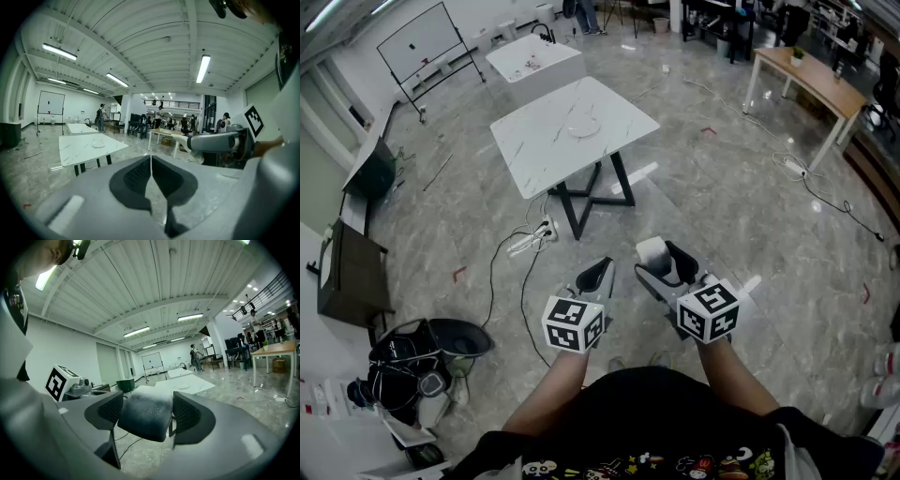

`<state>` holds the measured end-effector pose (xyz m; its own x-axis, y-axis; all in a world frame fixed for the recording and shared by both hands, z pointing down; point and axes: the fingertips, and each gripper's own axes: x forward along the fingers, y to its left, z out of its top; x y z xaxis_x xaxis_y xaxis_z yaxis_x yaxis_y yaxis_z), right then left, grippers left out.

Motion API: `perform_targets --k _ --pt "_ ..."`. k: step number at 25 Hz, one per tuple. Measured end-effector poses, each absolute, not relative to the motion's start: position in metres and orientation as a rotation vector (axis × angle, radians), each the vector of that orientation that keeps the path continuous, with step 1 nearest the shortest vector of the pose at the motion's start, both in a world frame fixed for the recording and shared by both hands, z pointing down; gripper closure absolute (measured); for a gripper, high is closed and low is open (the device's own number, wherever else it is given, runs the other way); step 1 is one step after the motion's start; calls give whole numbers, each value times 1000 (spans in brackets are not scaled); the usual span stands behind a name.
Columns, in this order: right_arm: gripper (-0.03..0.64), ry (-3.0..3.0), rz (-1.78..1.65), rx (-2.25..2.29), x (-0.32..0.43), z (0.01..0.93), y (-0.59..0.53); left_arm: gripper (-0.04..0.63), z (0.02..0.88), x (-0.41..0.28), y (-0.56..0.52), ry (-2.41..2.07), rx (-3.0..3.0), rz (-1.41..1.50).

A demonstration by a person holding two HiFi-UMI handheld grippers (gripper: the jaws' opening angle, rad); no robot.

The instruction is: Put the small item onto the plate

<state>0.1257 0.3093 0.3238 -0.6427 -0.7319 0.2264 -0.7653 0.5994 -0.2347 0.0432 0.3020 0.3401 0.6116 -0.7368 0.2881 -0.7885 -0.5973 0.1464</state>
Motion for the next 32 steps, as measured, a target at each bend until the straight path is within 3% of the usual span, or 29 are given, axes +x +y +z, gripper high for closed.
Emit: perform_targets --k 32 --pt "261 -2732 380 1114 151 351 227 595 368 84 229 -1440 2489 268"
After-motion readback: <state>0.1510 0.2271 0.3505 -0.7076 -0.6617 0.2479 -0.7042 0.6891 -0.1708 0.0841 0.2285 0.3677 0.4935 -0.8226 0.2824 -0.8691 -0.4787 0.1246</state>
